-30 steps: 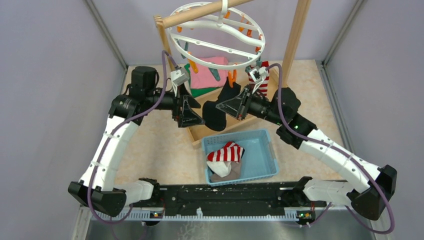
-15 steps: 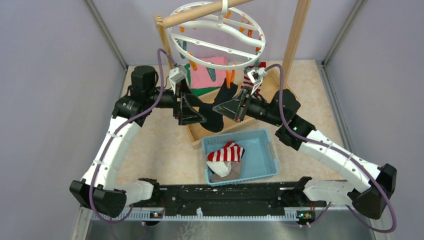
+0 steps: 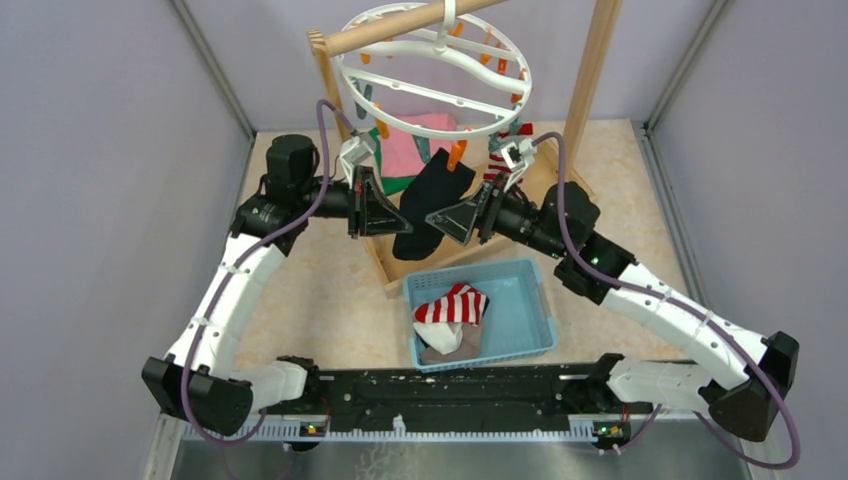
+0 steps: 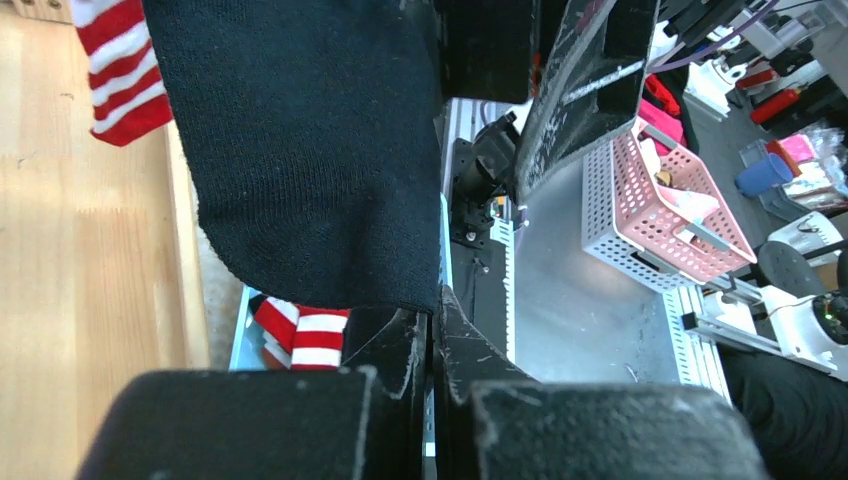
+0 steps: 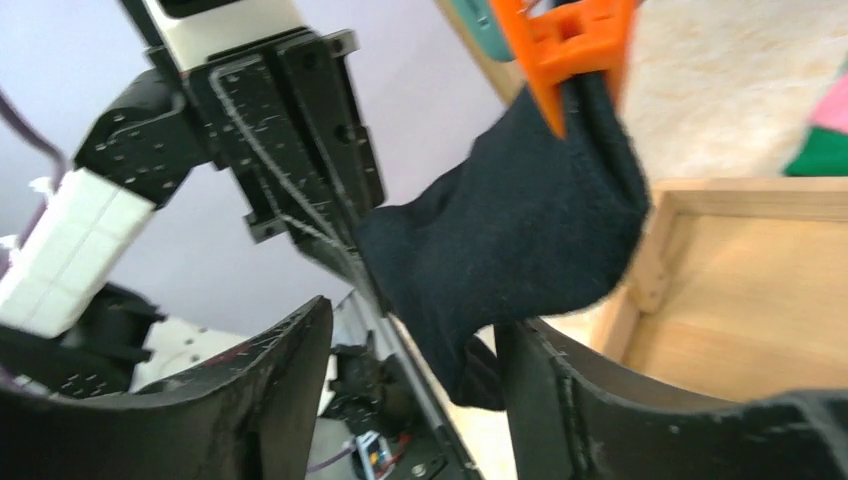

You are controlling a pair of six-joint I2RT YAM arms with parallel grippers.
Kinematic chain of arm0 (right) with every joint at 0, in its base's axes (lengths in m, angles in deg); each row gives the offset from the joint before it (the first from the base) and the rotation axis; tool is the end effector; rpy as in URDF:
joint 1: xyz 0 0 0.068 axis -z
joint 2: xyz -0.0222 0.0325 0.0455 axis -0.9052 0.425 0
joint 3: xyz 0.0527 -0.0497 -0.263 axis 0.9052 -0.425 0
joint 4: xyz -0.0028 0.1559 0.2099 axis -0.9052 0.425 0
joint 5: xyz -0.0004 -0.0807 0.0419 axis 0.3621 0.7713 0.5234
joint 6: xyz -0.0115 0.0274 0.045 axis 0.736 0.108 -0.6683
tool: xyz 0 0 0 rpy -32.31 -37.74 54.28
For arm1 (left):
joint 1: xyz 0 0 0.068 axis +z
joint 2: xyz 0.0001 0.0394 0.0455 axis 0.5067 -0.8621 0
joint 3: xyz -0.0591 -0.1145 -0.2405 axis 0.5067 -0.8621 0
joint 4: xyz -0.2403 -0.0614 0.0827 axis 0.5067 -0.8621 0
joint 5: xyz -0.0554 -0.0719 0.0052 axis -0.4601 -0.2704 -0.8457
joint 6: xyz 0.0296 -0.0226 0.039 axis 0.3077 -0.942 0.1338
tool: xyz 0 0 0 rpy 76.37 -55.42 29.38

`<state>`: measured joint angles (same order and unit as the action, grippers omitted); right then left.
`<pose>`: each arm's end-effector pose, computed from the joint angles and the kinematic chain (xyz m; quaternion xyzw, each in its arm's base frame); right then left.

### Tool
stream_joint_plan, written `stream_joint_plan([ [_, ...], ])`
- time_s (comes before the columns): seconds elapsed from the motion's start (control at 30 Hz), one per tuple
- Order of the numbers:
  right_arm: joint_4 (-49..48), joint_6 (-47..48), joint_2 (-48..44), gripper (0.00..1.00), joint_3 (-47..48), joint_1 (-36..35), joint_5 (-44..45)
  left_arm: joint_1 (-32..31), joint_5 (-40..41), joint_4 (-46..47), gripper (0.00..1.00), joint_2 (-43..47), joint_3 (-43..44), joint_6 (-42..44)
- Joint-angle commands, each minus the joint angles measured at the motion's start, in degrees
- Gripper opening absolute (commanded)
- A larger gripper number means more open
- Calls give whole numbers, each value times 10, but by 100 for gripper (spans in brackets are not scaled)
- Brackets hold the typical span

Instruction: Remove the socks clipped to the hanger

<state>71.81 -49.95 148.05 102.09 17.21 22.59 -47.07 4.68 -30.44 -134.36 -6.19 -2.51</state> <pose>0.1655 0.1958 0.4010 -0.1490 0.6678 0.5655 0.4605 0.2200 -0.1007 0.4133 0.3865 0.6446 -0.5590 0.3502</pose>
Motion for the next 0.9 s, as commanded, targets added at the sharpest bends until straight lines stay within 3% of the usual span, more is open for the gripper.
stream_joint_plan([
  [0.0,63,63,-42,65,37,-5,103,2,12,30,0,26,-8,1],
  [0.2,120,137,-10,73,125,-5,197,2,23,52,0,33,-23,-18],
  [0.5,83,192,56,67,198,9,199,2,18,53,0,38,-26,-26],
  [0.87,55,152,30,66,145,65,160,2,15,36,0,56,-14,-25],
])
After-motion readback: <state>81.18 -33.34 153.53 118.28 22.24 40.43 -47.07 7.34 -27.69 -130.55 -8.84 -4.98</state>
